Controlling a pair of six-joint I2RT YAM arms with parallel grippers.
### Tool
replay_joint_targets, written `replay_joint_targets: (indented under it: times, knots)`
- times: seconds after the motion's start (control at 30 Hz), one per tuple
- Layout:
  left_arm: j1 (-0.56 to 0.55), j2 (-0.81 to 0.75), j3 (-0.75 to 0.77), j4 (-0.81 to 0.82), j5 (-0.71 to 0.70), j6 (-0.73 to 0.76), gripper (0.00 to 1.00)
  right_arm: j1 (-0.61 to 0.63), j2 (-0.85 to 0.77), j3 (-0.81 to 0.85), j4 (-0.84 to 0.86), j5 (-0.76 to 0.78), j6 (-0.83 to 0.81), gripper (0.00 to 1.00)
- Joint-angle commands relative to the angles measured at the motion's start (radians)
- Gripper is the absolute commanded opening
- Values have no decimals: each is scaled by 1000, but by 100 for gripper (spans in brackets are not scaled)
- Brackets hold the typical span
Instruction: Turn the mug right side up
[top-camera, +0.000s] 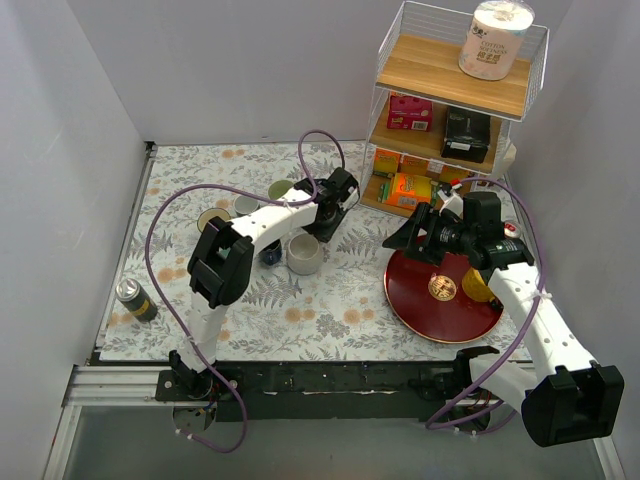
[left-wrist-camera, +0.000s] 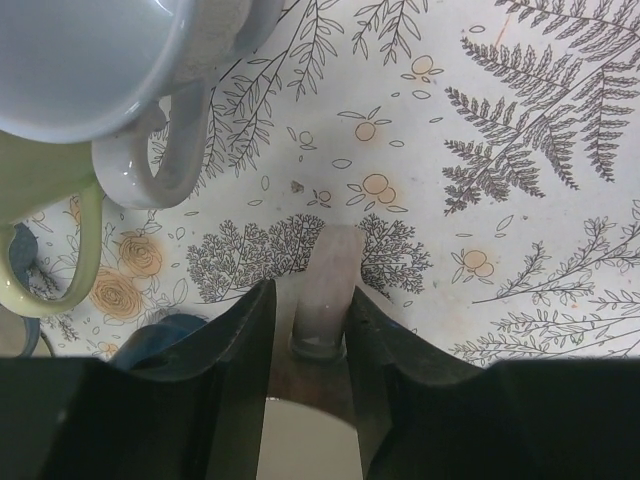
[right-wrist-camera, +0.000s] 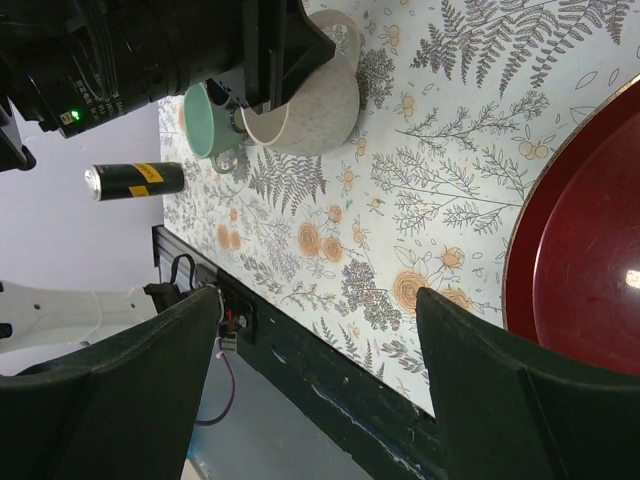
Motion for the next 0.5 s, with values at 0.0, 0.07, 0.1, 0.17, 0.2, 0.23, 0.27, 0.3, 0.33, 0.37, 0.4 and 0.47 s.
replay_joint_targets:
  times: [0.0,0.07,0.1,0.17,0.2,0.23,0.27,0.3,0.33,0.37,0.4,0.47]
  knots:
    - [6,-12,51,8,-28,-13,33,4,0,1,7,-14,-20,87]
    - [6,-12,53,17,-39,-21,38,4,0,4,3,-4,-21,87]
    - [6,-19,53,28,-39,-22,40,4,0,4,-5,19,-24,87]
    - [6,-30,60,43,-36,-26,42,5,0,17,-42,51,-44,88]
    - [6,-38,65,48,-33,-27,46,5,7,27,-60,99,-53,88]
    - [6,-54,71,51,-28,-27,49,5,10,37,-100,127,-63,88]
    - [6,-65,80,60,-13,-35,53,5,16,60,-121,156,-81,88]
    - [5,-78,92,69,-2,-42,64,5,30,74,-143,227,-92,87]
    - [2,-105,100,77,21,-50,71,2,44,89,-196,266,-103,86]
    - [0,-120,103,94,57,-53,75,2,58,128,-226,307,-119,85]
    - [-7,-137,96,106,100,-68,81,2,85,145,-256,413,-150,84]
    - [-15,-194,83,140,124,-90,85,0,107,175,-335,533,-165,84]
